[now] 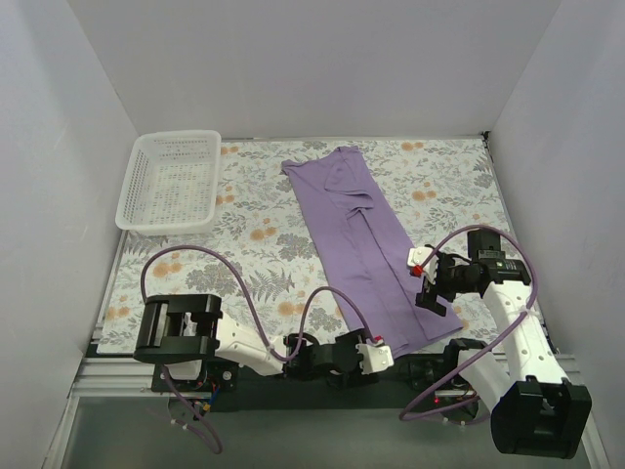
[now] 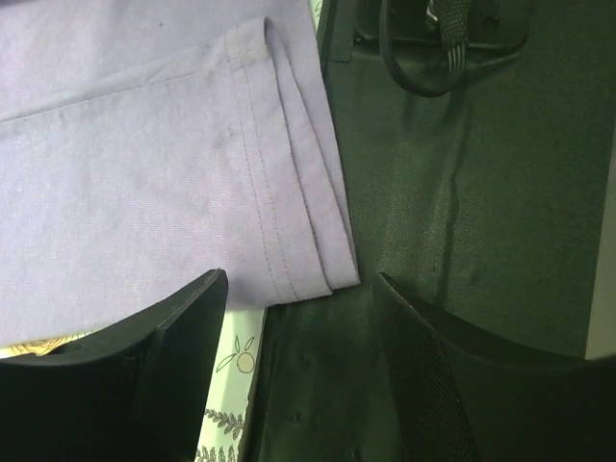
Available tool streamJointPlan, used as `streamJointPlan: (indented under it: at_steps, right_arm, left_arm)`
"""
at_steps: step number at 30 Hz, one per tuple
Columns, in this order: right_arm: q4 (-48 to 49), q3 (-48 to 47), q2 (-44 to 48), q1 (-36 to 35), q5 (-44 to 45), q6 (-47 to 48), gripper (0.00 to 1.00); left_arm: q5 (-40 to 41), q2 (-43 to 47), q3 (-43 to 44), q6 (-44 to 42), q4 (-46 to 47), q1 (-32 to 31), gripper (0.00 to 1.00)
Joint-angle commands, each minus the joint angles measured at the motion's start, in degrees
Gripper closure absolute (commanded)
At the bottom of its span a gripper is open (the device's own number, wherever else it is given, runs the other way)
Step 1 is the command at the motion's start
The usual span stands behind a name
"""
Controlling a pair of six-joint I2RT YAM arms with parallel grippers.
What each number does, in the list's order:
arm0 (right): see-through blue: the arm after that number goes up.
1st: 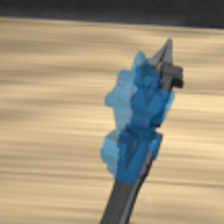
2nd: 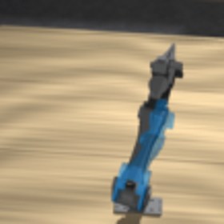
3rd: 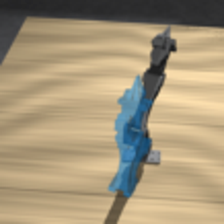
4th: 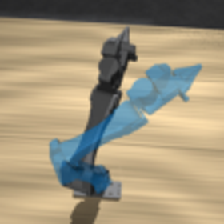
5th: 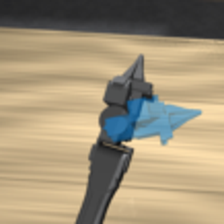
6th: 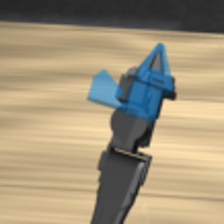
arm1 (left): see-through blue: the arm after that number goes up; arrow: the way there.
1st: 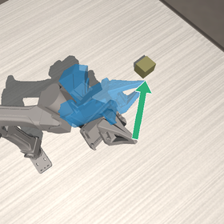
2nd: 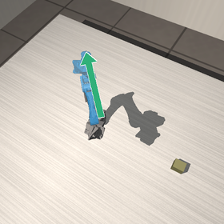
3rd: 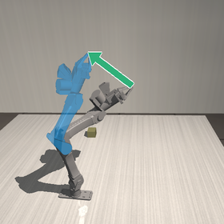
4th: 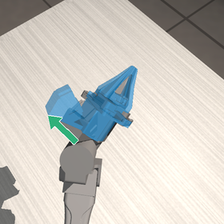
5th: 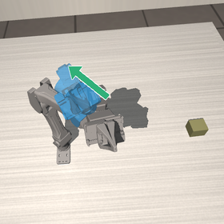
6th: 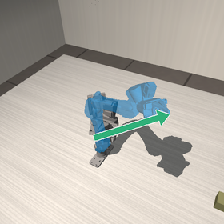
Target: Fold and stack the t-shirts
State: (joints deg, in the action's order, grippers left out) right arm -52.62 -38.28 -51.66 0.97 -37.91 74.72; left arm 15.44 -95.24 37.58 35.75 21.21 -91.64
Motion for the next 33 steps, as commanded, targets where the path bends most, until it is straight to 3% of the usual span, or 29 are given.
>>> streamJointPlan:
  at_steps: [1,4,11,12,19,25,33]
  right_arm:
    - [-0.73,0.58,-0.37,1.66,-2.61,2.01,0.06]
    - [-0.9,0.67,-0.64,2.19,-2.69,2.45,0.06]
    - [-1.61,0.58,-0.72,2.89,-2.78,3.15,0.06]
    - [-1.69,0.49,-0.72,2.98,-2.78,3.24,0.06]
    - [-2.84,0.23,-0.64,3.07,-2.96,3.59,0.06]
    - [-5.21,1.45,-0.37,3.07,0.9,7.63,0.07]
    - [-12.15,5.23,-1.87,3.07,11.44,25.9,0.15]
  left_arm:
    - [0.2,-0.99,2.23,-2.52,3.05,-0.3,0.4]
    - [0.9,-2.57,2.93,-2.96,3.22,-0.39,0.43]
    - [0.73,-4.69,3.46,-2.44,3.22,-0.39,0.65]
    - [0.73,-4.95,3.64,-2.44,3.05,-0.39,0.72]
    - [1.08,-5.04,2.76,-1.47,3.84,-0.3,1.0]
    - [2.4,-3.64,1.79,-0.42,5.5,-0.21,1.0]
    - [0.64,-0.65,-0.49,2.22,8.05,0.58,1.0]
